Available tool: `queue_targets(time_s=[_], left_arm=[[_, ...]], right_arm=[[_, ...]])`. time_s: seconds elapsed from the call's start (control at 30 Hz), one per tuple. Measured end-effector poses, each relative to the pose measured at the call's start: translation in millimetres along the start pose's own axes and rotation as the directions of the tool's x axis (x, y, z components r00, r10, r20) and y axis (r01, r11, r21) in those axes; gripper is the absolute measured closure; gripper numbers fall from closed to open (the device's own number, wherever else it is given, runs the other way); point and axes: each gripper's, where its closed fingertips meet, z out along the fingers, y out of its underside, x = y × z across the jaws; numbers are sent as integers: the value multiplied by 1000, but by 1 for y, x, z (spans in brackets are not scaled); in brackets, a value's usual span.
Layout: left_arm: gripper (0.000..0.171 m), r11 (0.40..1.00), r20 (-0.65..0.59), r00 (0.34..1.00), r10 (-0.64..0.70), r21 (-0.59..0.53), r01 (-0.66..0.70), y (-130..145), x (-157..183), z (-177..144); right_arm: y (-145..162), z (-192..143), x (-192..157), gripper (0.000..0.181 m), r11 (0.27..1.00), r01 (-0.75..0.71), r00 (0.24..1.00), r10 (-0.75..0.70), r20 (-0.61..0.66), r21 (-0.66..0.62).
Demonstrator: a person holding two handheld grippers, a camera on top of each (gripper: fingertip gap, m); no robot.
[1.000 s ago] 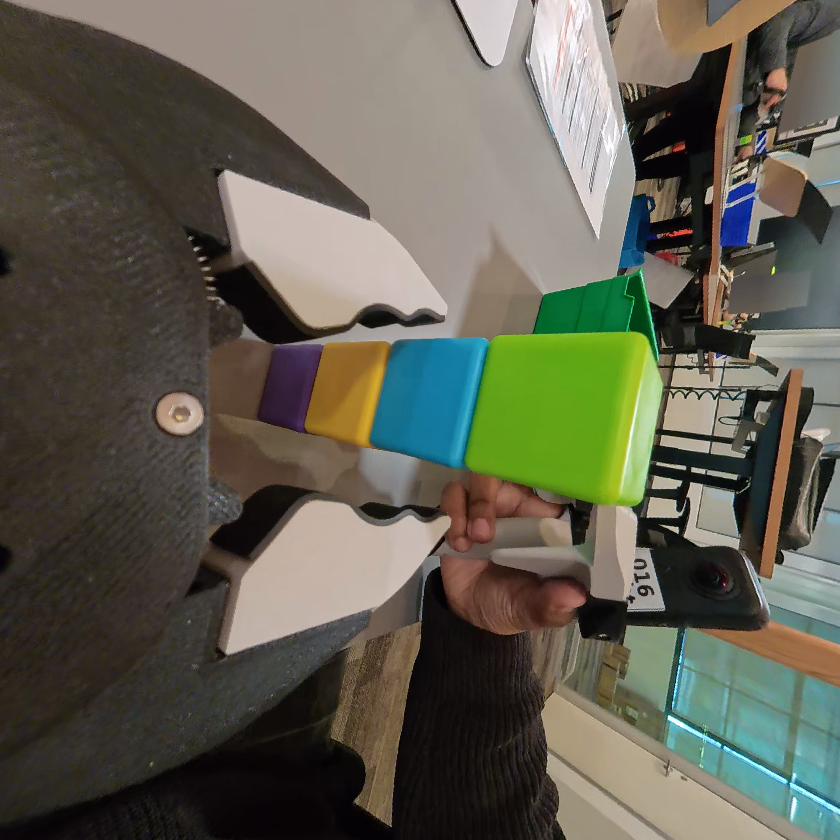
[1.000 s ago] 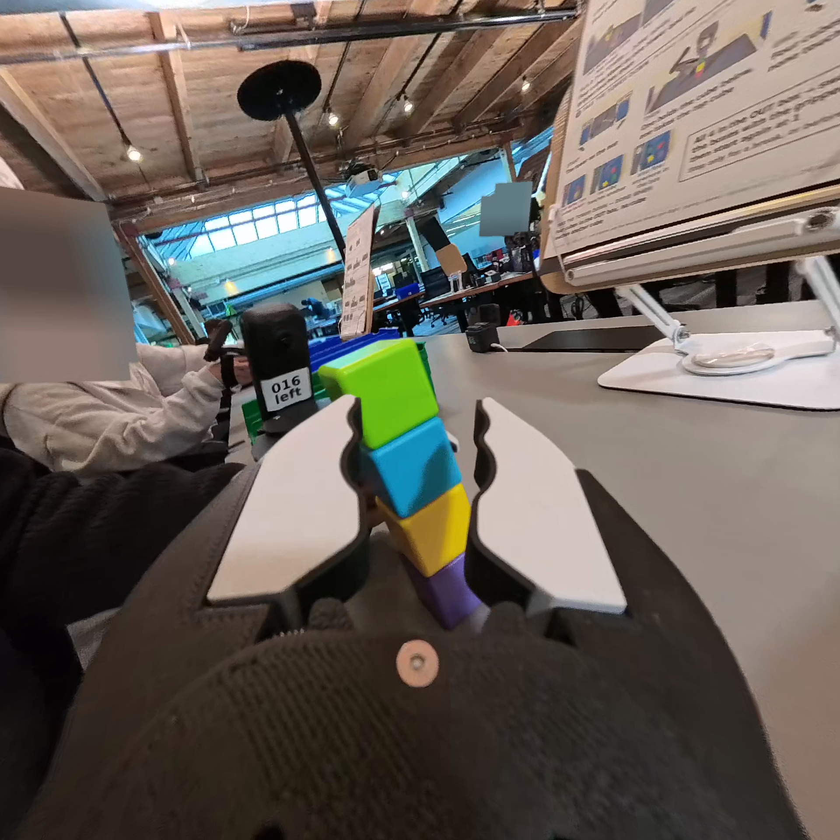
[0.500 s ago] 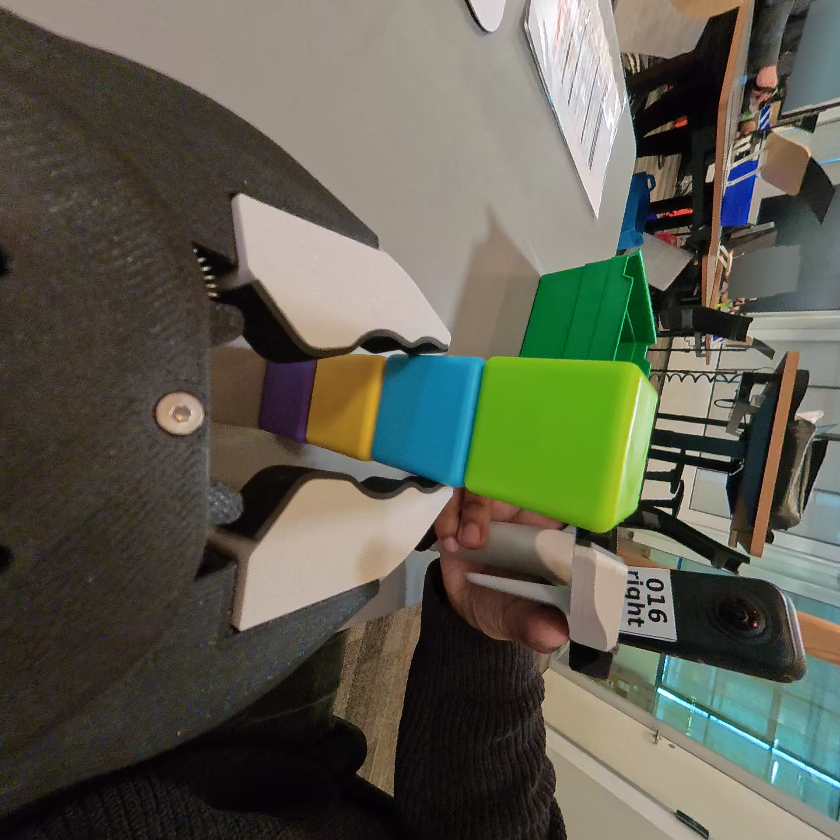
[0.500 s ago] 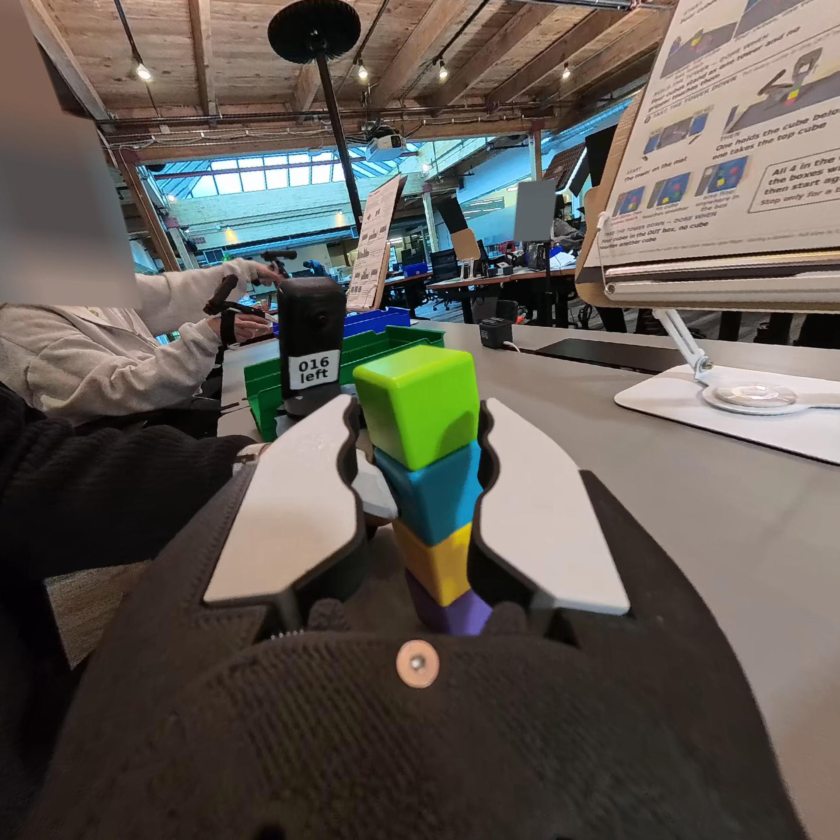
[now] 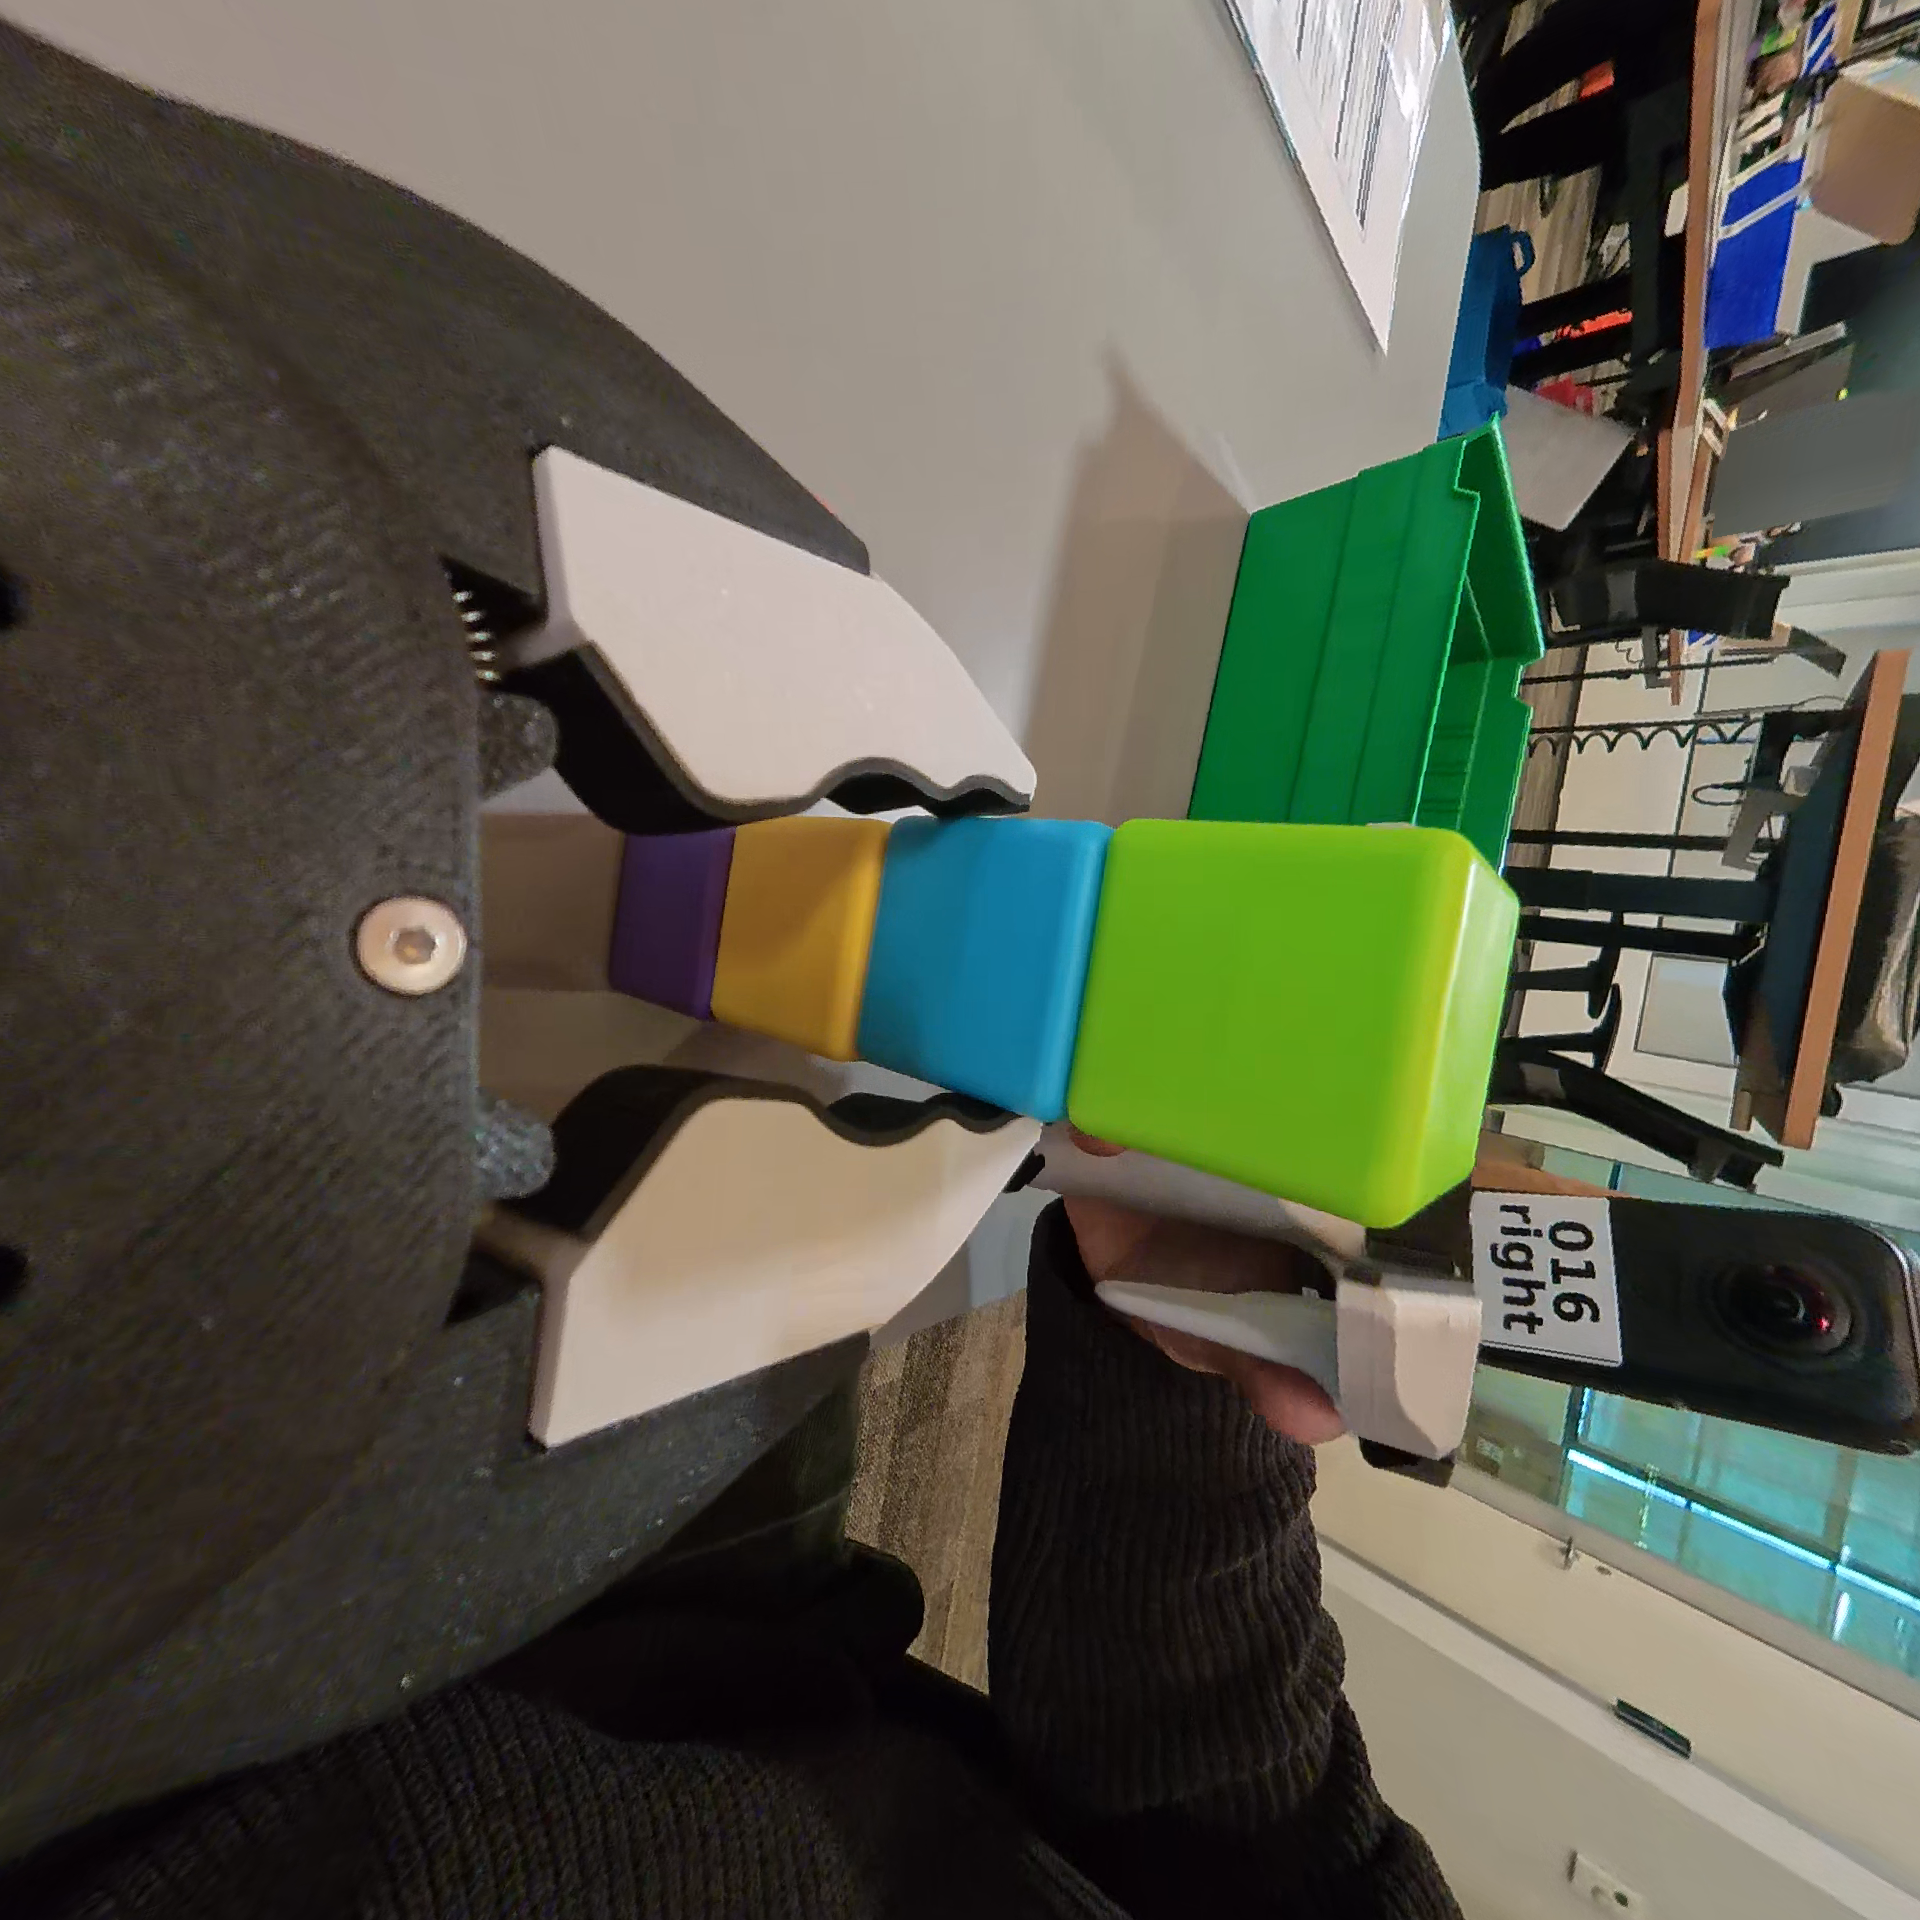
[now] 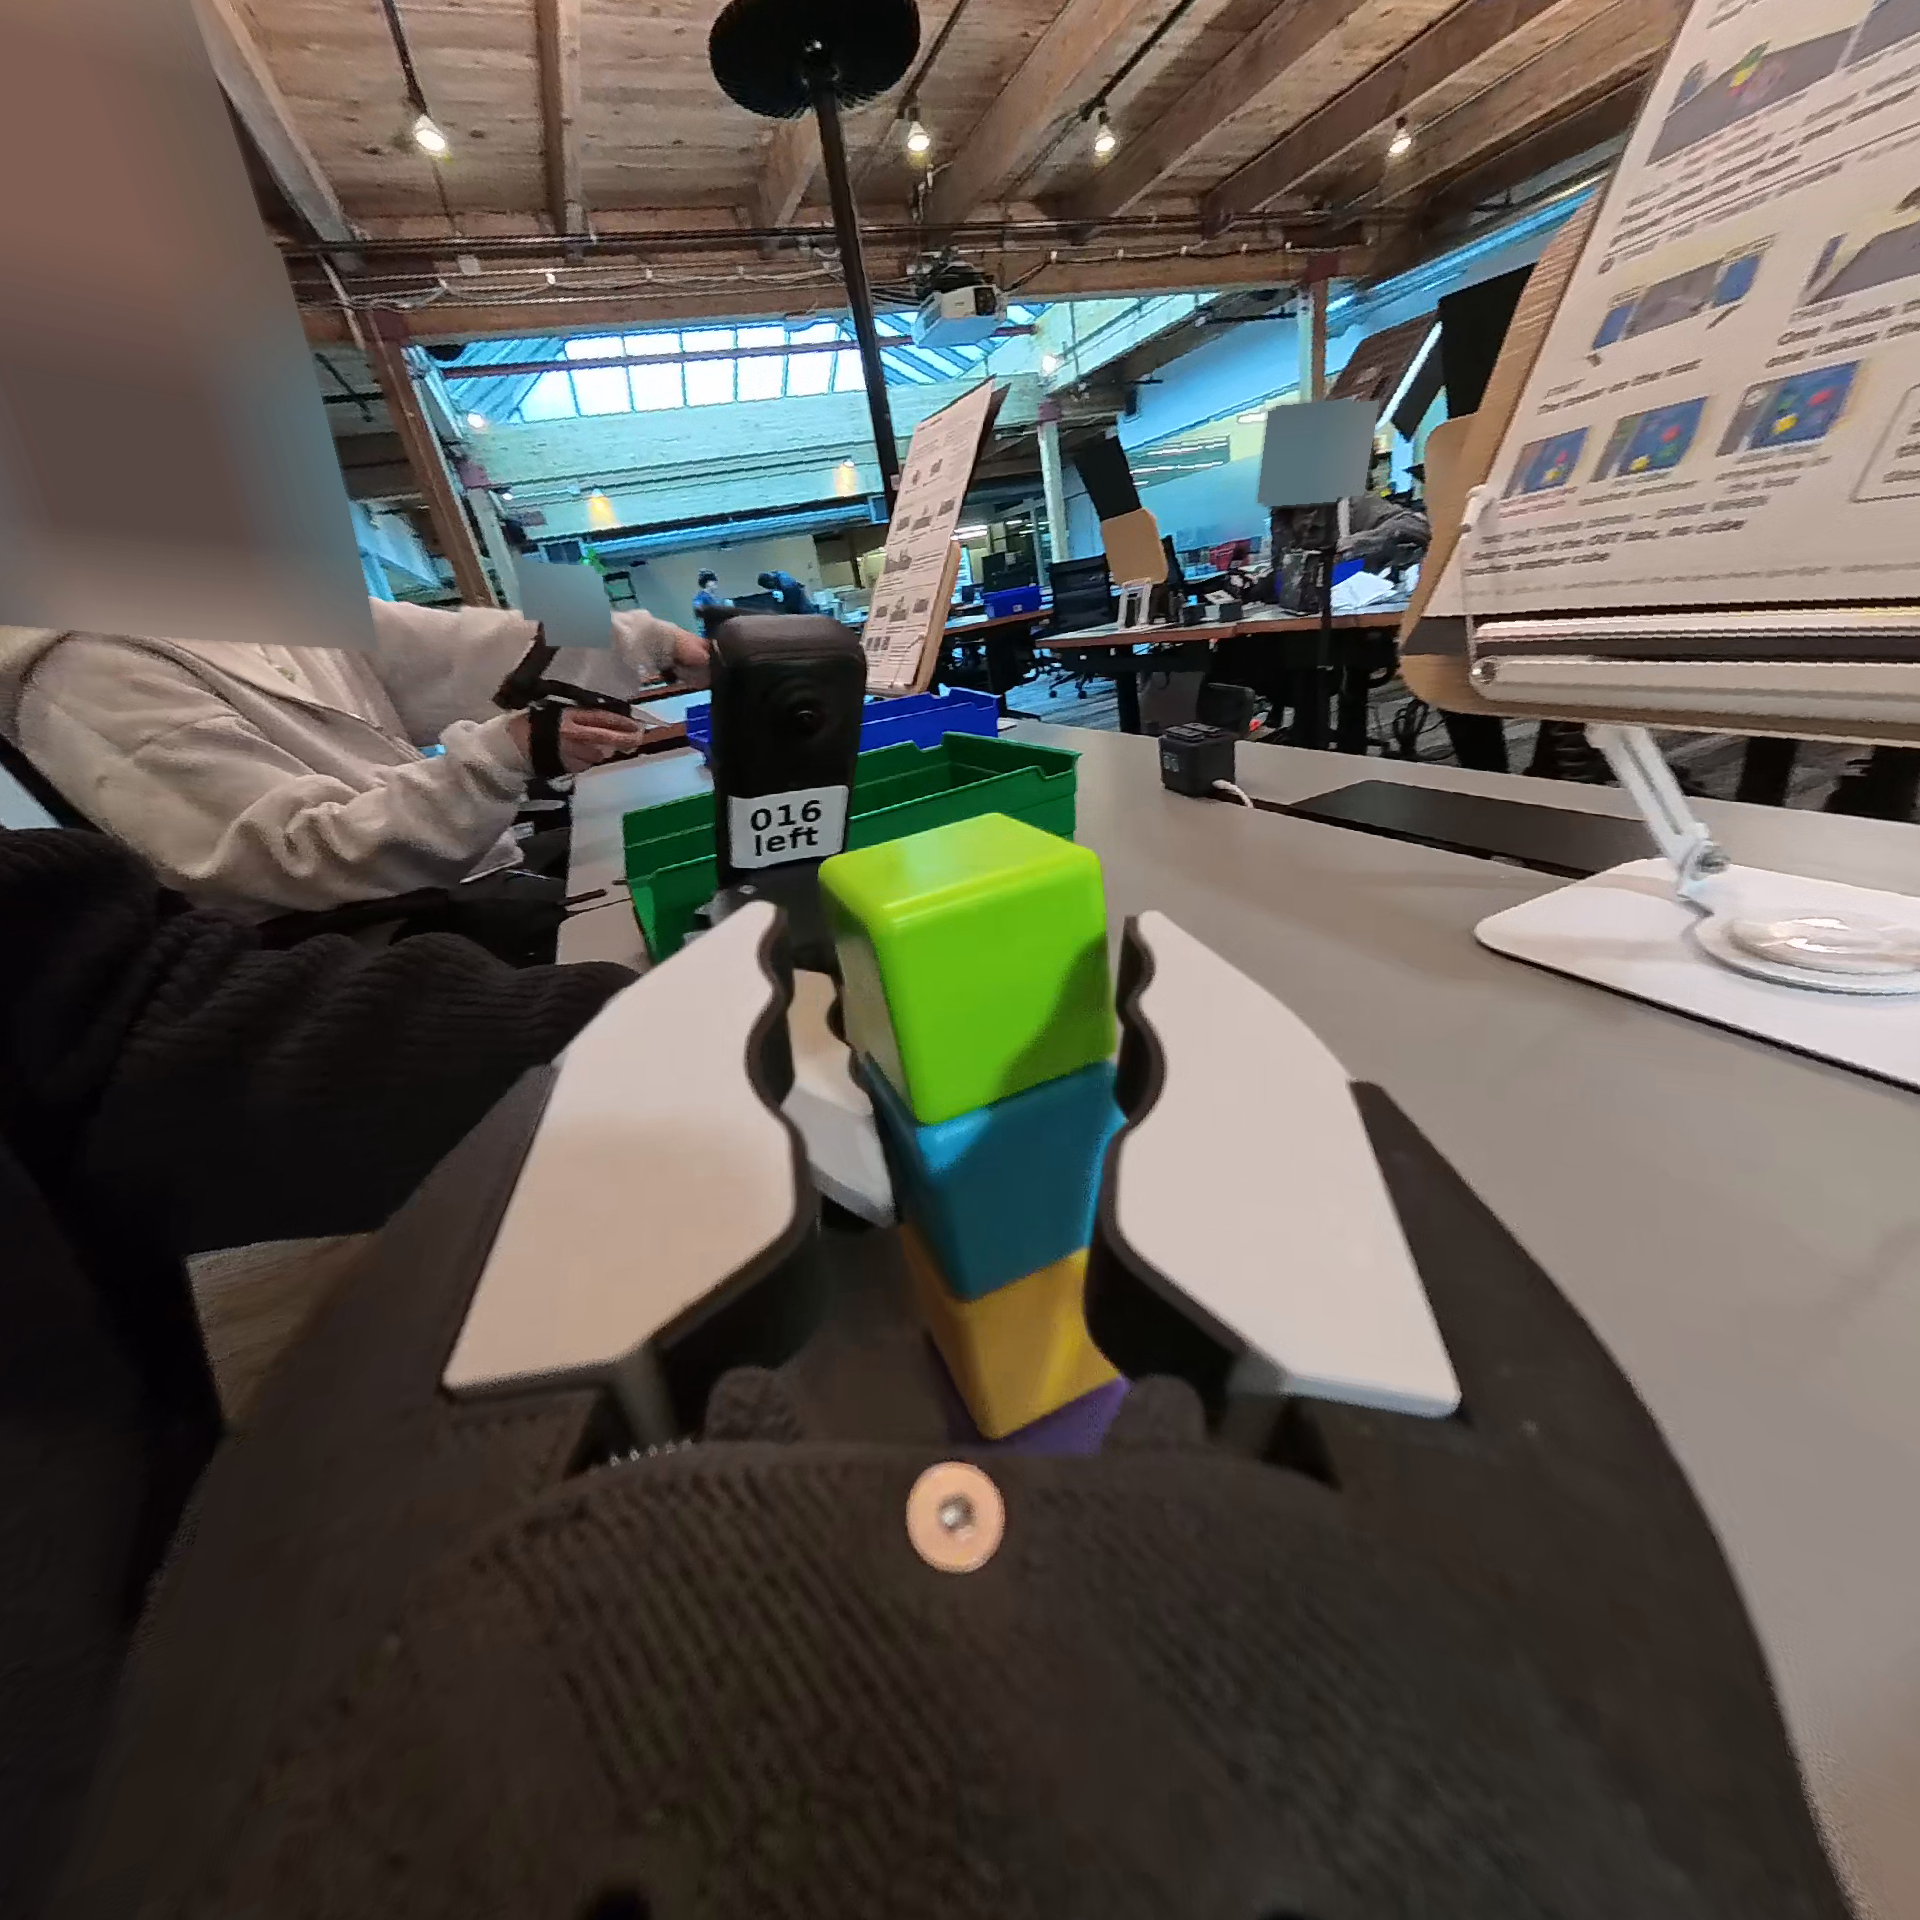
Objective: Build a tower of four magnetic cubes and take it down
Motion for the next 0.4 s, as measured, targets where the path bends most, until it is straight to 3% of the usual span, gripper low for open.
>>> queue_targets(time_s=[0.4], left_arm=[[118, 1000, -78, 997, -3, -18, 2, 1, 13, 1]], right_arm=[[12, 5, -10, 120, 998, -3, 999, 6, 54, -60]])
